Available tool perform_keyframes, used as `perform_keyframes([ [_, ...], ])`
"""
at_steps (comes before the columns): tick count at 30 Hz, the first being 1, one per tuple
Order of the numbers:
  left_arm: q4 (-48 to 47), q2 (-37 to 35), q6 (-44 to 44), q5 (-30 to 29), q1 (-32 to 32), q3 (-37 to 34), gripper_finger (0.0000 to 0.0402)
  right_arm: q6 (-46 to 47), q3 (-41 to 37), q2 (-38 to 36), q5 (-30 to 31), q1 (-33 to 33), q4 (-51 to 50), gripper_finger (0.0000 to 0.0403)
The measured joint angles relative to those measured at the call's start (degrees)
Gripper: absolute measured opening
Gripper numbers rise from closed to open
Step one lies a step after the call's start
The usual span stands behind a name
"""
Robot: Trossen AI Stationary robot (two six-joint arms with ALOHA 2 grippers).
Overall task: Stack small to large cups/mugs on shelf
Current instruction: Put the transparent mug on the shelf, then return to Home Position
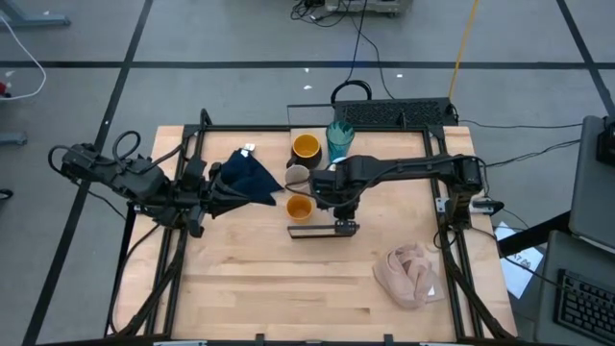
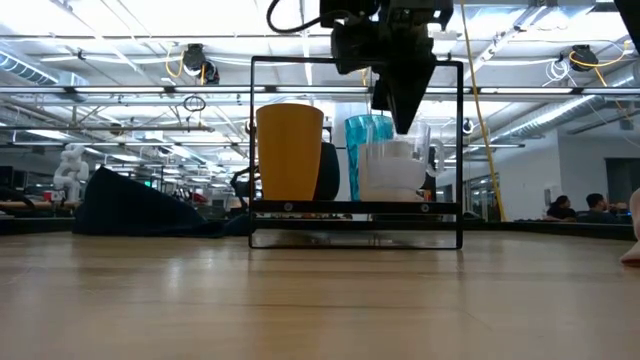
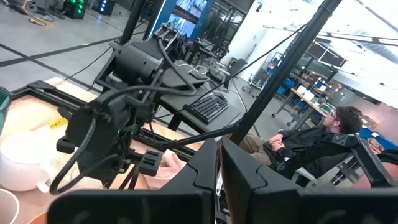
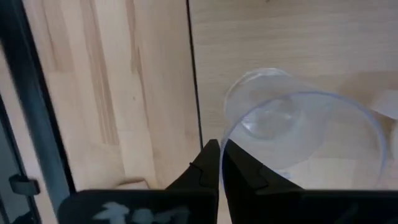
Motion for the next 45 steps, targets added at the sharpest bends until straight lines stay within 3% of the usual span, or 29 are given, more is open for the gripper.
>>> perform_keyframes([
  [13,0.03,0.02,-0.72,0.85,0.01,0.0,0.0021,-3.06,0.08,1.68,-1.19,-0.07,0.27,0.0001],
  [19,0.0,0.02,-0.44,0.85,0.01,0.0,0.0021,-3.03,-0.02,1.79,-1.76,-0.05,1.65,0.0019],
  [27,0.0,0.02,-0.44,0.85,0.01,0.0,0.0021,-2.81,-0.04,1.83,-1.7,-0.07,2.16,0.0061],
  [45,0.0,0.02,0.57,0.87,0.01,0.0,0.0021,1.54,-0.02,1.17,-1.68,-0.86,2.32,0.0196],
])
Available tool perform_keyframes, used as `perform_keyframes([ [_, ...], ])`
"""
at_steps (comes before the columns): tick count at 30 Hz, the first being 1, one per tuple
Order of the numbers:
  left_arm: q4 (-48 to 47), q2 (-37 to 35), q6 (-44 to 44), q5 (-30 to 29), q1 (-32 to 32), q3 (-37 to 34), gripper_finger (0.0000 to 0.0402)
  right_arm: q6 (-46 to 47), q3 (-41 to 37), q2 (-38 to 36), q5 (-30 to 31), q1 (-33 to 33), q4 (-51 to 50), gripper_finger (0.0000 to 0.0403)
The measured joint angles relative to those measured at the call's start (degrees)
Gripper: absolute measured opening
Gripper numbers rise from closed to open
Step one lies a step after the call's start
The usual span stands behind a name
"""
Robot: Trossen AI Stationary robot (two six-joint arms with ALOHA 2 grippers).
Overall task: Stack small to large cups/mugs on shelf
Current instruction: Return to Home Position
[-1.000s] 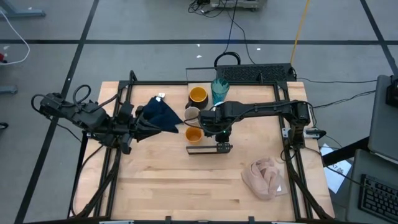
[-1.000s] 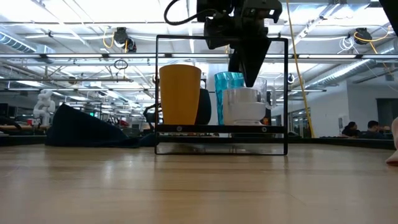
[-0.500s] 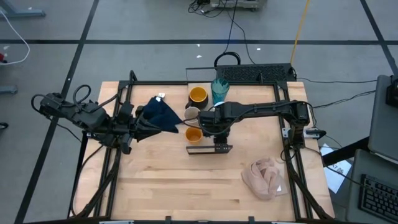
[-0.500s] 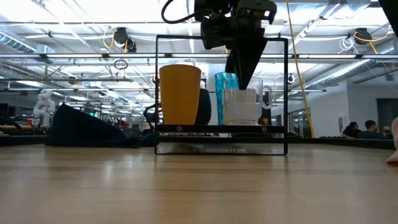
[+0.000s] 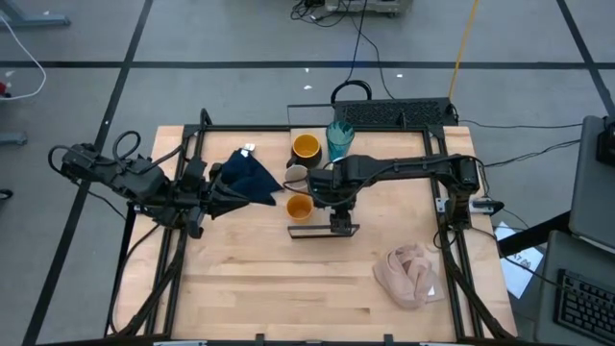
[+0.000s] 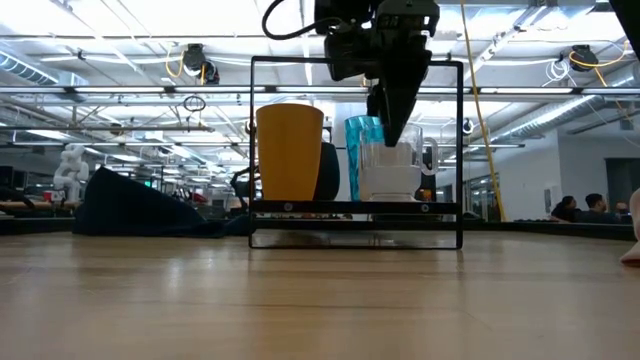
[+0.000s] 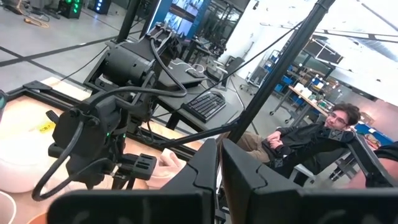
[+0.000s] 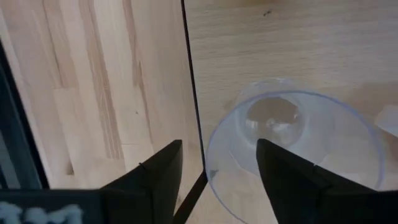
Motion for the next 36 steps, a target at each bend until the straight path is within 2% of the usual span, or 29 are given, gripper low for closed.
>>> perform_keyframes([
  [7,-0.04,0.0,0.0,-0.02,0.0,0.0,0.0021,0.74,0.0,-3.72,0.0,-0.69,-0.61,0.02],
  [13,0.34,0.0,1.19,-0.02,0.16,-0.02,0.0021,3.61,0.0,-10.64,-0.03,-0.69,-1.13,0.02],
  [21,1.32,-1.33,6.09,-0.71,2.08,-0.07,0.0021,12.22,0.0,-23.34,-1.91,-0.23,8.08,0.0194],
  [25,1.25,-4.32,9.6,-1.24,2.79,-0.07,0.0021,11.79,0.0,-29.56,-2.99,0.35,13.42,0.0146],
  [30,0.35,-8.52,10.54,-2.7,2.82,-0.07,0.0021,4.89,0.07,-36.38,-0.93,3.01,18.3,0.002],
  [33,-0.85,-10.67,10.57,-4.16,2.8,-0.07,0.0021,2.02,0.07,-39.23,4.7,4.55,19.81,0.0009],
  [36,-2.64,-12.18,16.62,-5.5,2.8,-0.04,0.0021,-0.18,-1.31,-41.97,5.04,4.88,22.16,0.0002],
])
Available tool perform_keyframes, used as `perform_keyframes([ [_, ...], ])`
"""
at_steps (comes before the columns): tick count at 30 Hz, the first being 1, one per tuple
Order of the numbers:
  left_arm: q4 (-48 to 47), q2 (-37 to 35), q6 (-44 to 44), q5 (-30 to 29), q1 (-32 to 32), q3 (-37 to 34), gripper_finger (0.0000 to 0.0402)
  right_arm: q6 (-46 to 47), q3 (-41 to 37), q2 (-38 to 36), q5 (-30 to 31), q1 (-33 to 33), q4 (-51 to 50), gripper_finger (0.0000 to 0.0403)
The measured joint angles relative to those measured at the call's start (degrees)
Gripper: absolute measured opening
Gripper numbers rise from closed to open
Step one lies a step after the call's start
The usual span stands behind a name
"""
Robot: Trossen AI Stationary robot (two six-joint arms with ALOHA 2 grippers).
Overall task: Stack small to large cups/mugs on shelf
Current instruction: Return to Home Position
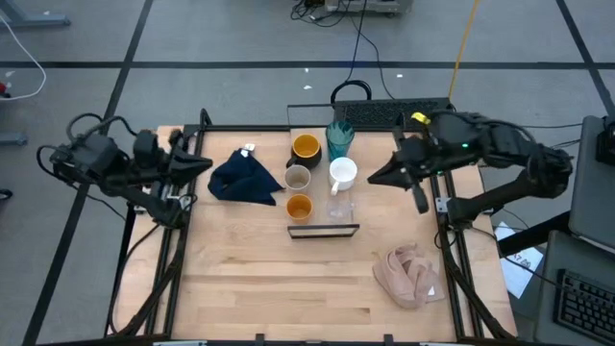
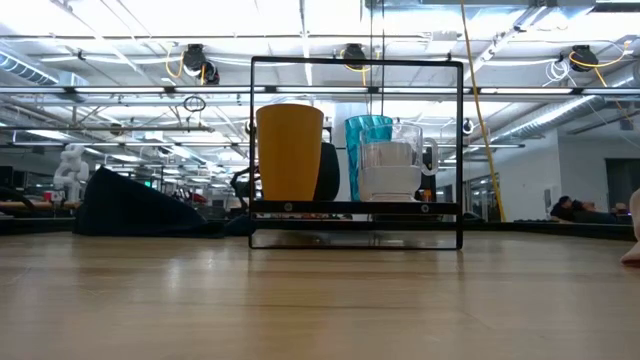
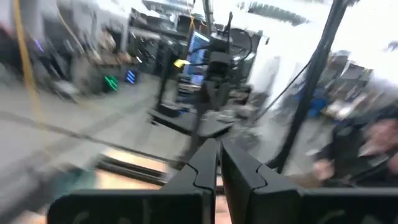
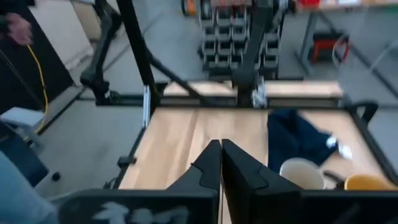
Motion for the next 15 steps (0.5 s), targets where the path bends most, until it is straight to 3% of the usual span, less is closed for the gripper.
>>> perform_keyframes([
  [5,-2.82,-1.05,15.01,-2.15,0.0,0.02,0.0021,2.38,-10.02,-7.1,-0.06,0.02,12.73,0.0003],
  [10,-3.66,-1.29,18.22,-2.12,0.0,0.02,0.0021,3.31,-20.56,-15.41,-0.05,-0.64,15.34,0.0001],
  [12,-6.45,-1.71,18.57,-2.14,0.0,0.02,0.0021,7.76,-24.93,-18.44,-2.03,-0.63,17.89,0.0001],
  [15,-8.15,-1.7,17.63,-2.12,0.0,0.02,0.0021,11.74,-32.26,-22.41,-7.05,-0.61,29.77,0.0003],
])
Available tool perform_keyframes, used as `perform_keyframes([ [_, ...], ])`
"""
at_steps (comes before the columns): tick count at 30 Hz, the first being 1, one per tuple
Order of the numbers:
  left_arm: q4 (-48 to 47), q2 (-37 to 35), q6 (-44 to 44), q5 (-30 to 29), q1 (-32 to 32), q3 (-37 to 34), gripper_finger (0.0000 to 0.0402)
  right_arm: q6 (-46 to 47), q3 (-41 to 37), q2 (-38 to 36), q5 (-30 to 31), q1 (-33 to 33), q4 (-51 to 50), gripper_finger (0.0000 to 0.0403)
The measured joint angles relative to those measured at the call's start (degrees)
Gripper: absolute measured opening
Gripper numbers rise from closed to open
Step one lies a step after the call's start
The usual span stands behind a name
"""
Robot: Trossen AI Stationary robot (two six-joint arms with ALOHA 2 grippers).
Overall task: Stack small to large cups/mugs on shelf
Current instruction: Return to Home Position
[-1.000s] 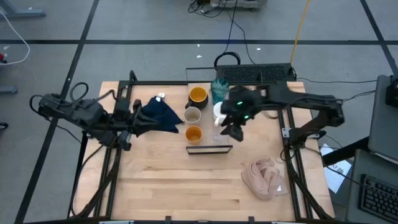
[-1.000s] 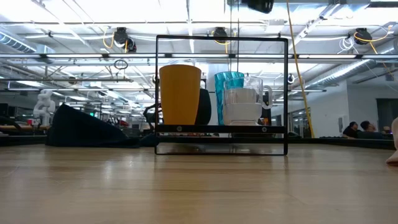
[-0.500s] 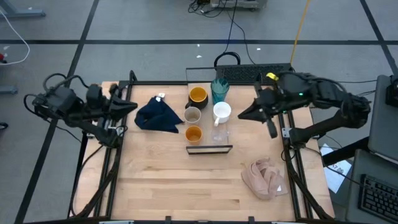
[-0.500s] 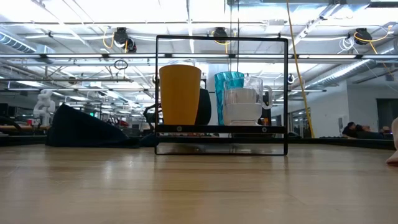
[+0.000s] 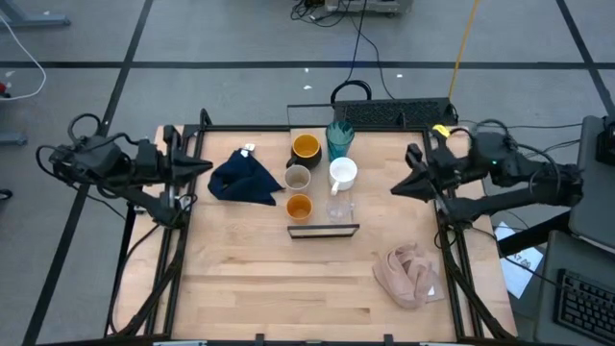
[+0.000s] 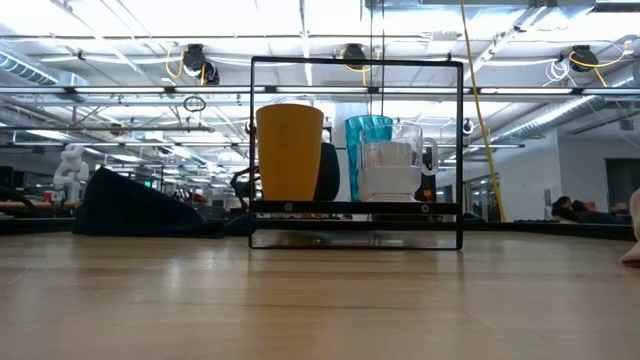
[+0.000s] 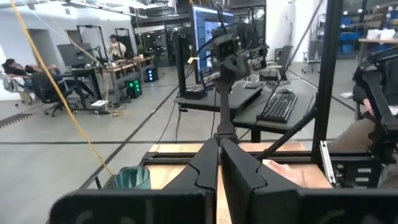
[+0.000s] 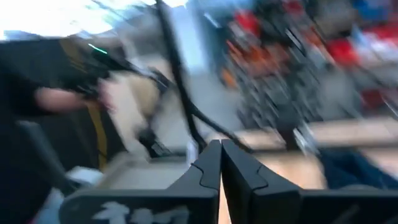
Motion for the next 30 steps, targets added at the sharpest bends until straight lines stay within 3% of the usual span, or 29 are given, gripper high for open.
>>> perform_keyframes([
  [3,0.0,0.22,2.29,2.0,0.0,0.0,0.0021,-3.18,-8.6,-3.91,-6.93,0.3,17.11,0.0004],
  [7,0.39,0.02,3.77,5.37,0.0,0.0,0.0021,-6.41,-18.89,-9.02,-6.8,0.31,29.43,0.0002],
  [12,10.5,-0.53,3.89,14.3,0.0,-5.12,0.0021,-12.52,-28.43,-13.74,-7.09,0.33,29.91,0.0002],
  [17,24.0,-1.2,2.44,14.3,1.35,-16.73,0.0021,-12.64,-35.82,-16.02,-5.62,0.18,33.31,0.0002],
  [24,53.44,-0.99,-0.08,25.78,5.12,-35.41,0.0021,-13.14,-41.89,-17.05,-5.31,0.2,38.75,0.0002],
  [30,53.89,-1.16,1.95,32.8,6.31,-41.97,0.0021,-12.72,-46.87,-17.07,-5.61,0.2,42.92,0.0002],
])
